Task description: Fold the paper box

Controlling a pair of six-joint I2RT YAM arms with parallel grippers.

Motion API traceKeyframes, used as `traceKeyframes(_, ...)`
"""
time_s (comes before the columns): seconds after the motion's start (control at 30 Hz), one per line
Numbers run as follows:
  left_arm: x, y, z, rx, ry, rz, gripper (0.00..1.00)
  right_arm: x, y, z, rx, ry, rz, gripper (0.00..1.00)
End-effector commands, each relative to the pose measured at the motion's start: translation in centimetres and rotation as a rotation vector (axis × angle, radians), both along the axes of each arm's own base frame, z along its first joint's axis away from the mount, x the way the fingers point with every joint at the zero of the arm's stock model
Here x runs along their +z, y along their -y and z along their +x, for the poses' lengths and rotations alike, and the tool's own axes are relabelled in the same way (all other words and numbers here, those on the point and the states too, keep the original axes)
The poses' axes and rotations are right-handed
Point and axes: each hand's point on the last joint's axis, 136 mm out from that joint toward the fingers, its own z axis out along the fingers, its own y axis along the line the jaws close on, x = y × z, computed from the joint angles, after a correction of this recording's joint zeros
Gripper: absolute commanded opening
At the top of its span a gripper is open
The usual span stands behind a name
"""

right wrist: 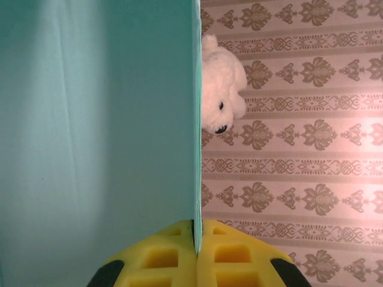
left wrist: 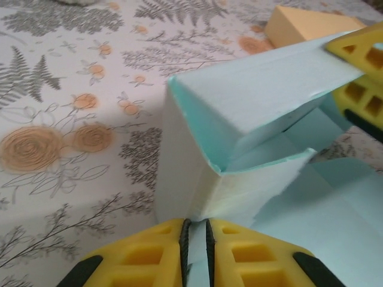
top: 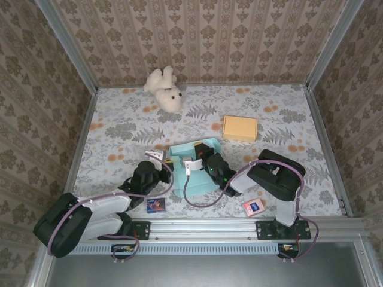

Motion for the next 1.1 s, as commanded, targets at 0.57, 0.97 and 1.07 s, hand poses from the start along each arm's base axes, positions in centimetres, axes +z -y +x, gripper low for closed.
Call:
traceKeyframes(0.57, 1.7, 3.5, 4.3, 0.072, 0.153, 0.035, 0.27, -3.2, 0.3, -1.2, 0.031, -0.119, -0.061, 0.00)
traceKeyframes(0.97, 0.2, 2.6, 7.0, 0.242, 0.180, 0.065, 0.29, -3.5, 0.3, -1.3, 0.033, -0.134, -0.059, 0.00)
traceKeyframes(1.07, -0.1, 2.3, 7.5, 0.297, 0.171, 0.084, 0.29, -3.5, 0.5, -1.2, 0.025, -0.135, -0.059, 0.00)
